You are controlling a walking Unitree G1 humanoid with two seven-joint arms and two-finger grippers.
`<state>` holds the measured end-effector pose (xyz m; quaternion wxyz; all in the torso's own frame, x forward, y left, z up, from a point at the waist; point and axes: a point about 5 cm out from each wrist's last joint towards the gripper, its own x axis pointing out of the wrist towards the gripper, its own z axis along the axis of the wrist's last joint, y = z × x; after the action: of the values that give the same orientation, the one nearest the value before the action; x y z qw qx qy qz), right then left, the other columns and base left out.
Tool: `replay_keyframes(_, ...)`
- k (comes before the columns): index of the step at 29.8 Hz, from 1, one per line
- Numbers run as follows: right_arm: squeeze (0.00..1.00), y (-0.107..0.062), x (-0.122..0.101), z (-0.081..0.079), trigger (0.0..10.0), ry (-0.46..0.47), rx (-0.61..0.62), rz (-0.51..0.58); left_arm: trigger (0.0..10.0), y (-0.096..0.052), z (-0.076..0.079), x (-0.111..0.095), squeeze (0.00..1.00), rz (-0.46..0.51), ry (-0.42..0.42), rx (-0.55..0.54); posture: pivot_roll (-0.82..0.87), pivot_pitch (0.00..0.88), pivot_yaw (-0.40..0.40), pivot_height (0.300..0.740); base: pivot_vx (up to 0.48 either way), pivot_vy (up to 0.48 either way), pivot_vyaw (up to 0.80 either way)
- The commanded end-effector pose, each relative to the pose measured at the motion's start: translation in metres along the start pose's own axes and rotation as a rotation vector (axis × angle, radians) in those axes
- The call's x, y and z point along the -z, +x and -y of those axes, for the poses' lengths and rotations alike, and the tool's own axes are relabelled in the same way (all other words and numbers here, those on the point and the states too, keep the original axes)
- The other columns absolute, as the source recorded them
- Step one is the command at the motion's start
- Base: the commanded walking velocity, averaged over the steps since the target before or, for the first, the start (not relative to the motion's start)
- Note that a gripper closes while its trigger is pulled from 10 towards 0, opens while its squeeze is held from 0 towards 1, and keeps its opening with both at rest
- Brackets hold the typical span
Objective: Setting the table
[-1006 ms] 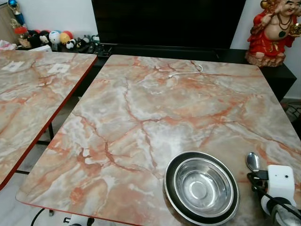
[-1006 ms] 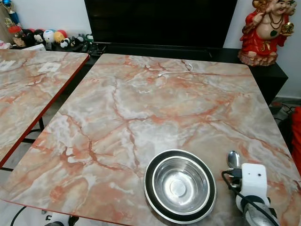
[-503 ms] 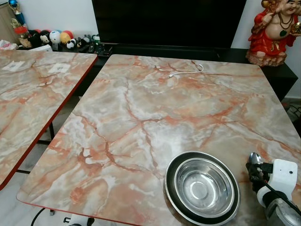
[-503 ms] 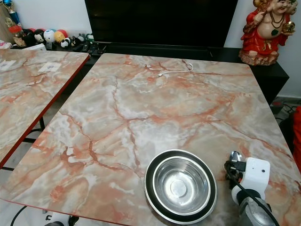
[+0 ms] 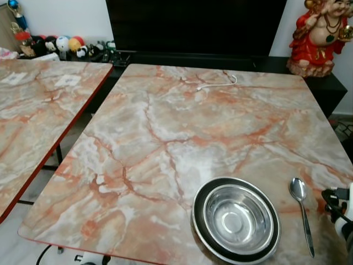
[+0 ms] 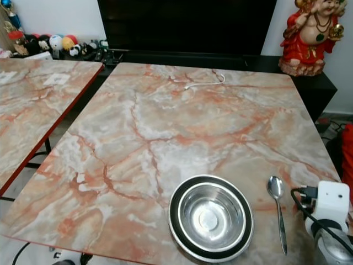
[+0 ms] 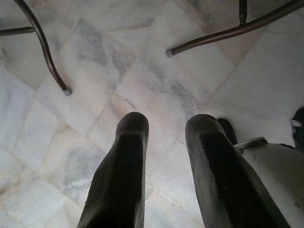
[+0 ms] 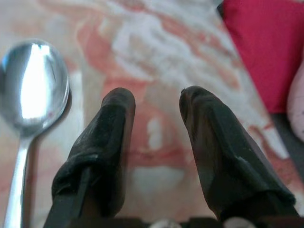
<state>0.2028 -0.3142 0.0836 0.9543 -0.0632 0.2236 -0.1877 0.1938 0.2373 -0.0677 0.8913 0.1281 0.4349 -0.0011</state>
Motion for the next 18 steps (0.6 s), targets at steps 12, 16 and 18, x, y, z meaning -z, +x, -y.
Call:
replay_keyframes(12, 0.00, 0.002, 0.015, -0.006, 10.0, 0.013, -0.074, -0.109, 10.0, -0.001, 0.000, 0.004, 0.00, -0.019, 0.012, 0.010, -0.03, 0.015, 0.007, 0.740, 0.000, 0.000, 0.00)
replay_keyframes(16, 0.00, 0.001, 0.013, -0.016, 10.0, 0.017, -0.118, -0.105, 10.0, -0.001, 0.000, 0.003, 0.00, -0.019, 0.011, 0.009, -0.03, 0.023, 0.006, 0.740, 0.000, 0.000, 0.00)
replay_keyframes(18, 0.00, 0.001, 0.012, -0.018, 10.0, 0.020, -0.124, -0.103, 10.0, -0.001, 0.000, 0.003, 0.00, -0.020, 0.011, 0.010, -0.02, 0.024, 0.006, 0.740, 0.000, 0.000, 0.00)
